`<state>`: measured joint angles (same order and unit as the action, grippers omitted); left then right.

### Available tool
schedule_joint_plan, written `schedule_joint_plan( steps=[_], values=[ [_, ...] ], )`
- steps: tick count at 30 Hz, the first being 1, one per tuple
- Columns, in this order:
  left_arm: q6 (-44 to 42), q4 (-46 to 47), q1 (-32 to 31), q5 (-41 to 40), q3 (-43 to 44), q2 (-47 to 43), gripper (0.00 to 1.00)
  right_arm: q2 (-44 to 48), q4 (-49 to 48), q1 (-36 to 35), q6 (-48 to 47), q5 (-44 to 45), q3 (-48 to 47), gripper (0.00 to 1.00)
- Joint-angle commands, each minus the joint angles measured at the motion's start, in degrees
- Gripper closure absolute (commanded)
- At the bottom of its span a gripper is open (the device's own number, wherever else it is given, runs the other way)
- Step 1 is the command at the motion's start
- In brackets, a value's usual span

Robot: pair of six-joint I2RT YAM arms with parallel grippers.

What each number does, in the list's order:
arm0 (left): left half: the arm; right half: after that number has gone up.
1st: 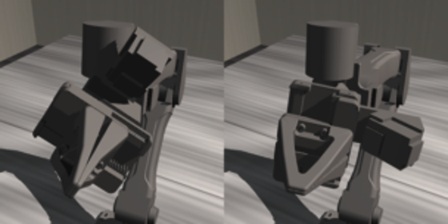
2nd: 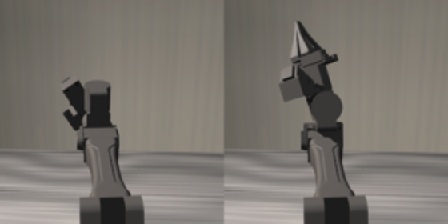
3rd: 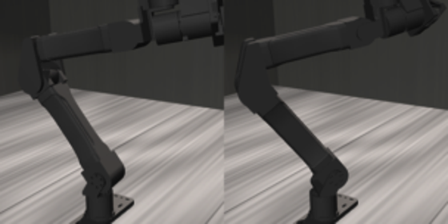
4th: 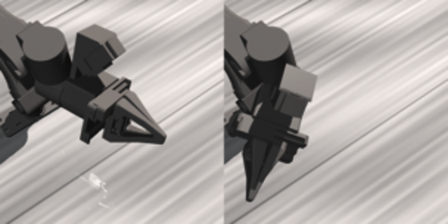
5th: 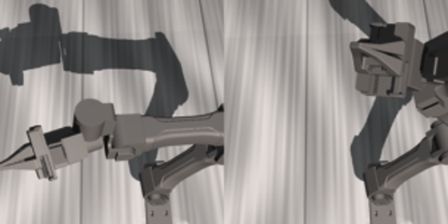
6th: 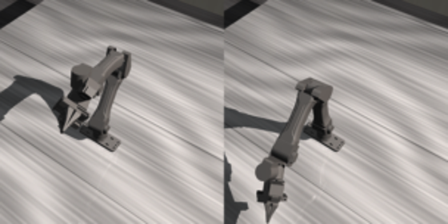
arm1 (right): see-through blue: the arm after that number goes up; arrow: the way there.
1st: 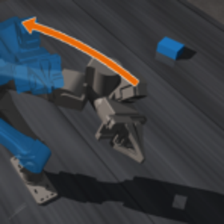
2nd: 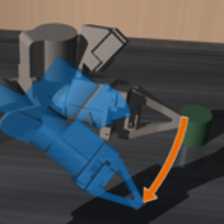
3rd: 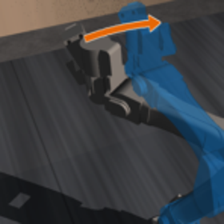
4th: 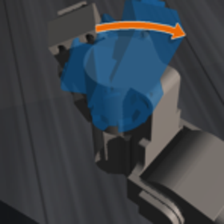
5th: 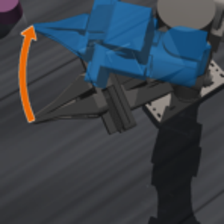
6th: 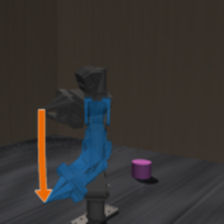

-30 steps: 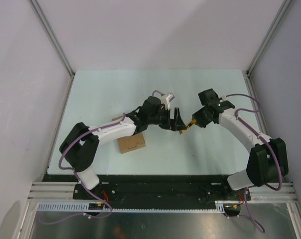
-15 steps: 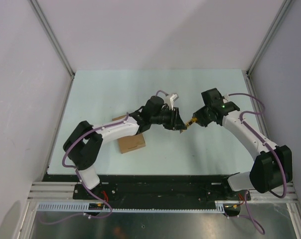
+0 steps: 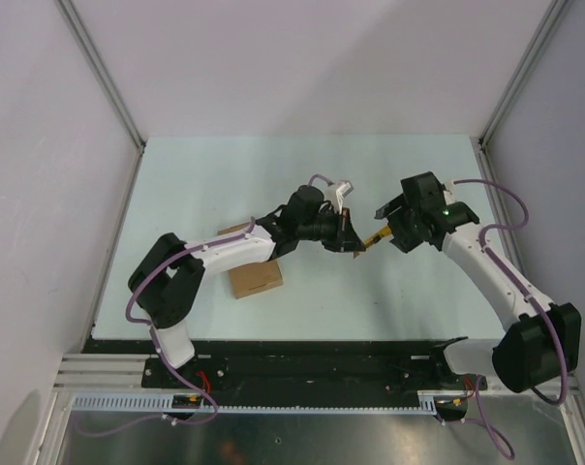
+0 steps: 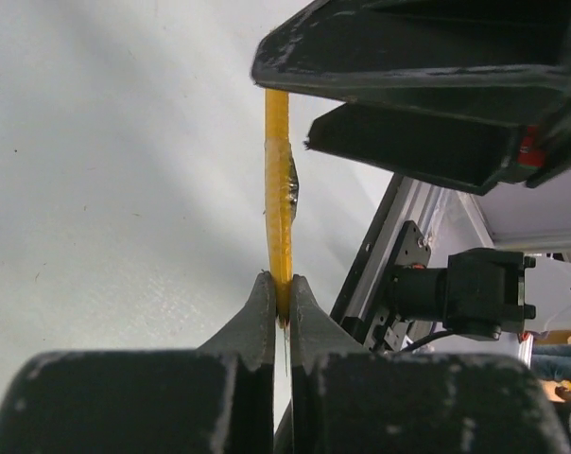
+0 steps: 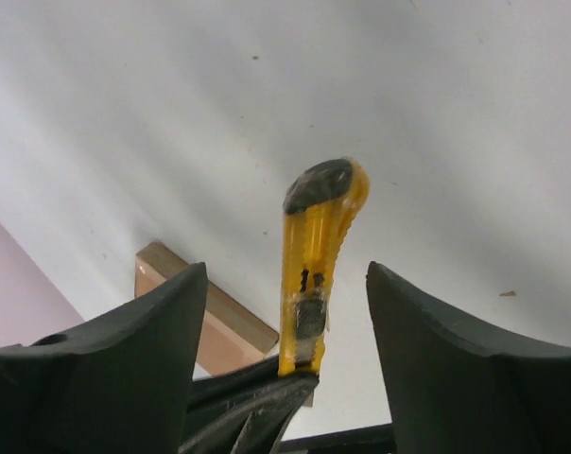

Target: Unpack the express box

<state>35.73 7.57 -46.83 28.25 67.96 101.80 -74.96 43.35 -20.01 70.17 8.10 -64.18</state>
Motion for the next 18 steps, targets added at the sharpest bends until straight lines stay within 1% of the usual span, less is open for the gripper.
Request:
schedule_joint_plan(
  steps=[1, 2, 5, 10, 11, 12, 14, 15, 16, 18],
  values=[
    [-4.16, -0.88, -0.46, -1.43, 3.93, -2.22, 1.0, 5.69, -0.64, 0.23, -2.14, 0.78, -0.42, 0.21],
    [-4.96, -2.98, -0.37, -1.97, 5.15, -2.31, 1.0, 6.66, -0.38, 0.41, -2.93, 0.87, -0.33, 0.16],
    [-5.93, -4.06, 0.86, -0.57, 6.83, -2.39, 1.0, 9.65, -0.55, 0.93, -6.0, 0.52, -0.33, 0.11],
    [-5.05, -4.32, 4.28, 3.73, 9.02, -3.01, 1.0, 14.56, -3.44, 2.69, -12.68, -5.35, -0.42, 0.1],
    [-4.96, -4.41, 4.72, 4.7, 9.38, -3.36, 1.0, 15.45, -4.06, 2.87, -15.74, -6.16, -0.42, 0.1],
    [-4.96, -4.58, 5.16, 5.58, 9.9, -3.54, 1.0, 16.33, -4.68, 3.39, -16.9, -6.95, -0.42, 0.1],
    [-4.18, -4.76, 6.74, 8.92, 10.96, -4.32, 1.0, 19.22, -6.17, 4.27, -19.62, -9.14, -0.5, 0.1],
    [-3.48, -4.76, 7.19, 10.67, 11.4, -4.68, 1.0, 20.02, -7.13, 5.67, -22.77, -10.54, -0.42, 0.1],
    [-2.86, -4.76, 8.32, 13.73, 12.18, -4.94, 1.0, 21.16, -9.32, 6.38, -24.36, -13.78, -0.42, 0.1],
    [-0.84, -4.76, 9.38, 16.74, 12.98, -6.08, 1.0, 23.8, -12.14, 7.96, -26.57, -17.57, -0.42, 0.1]
  ],
)
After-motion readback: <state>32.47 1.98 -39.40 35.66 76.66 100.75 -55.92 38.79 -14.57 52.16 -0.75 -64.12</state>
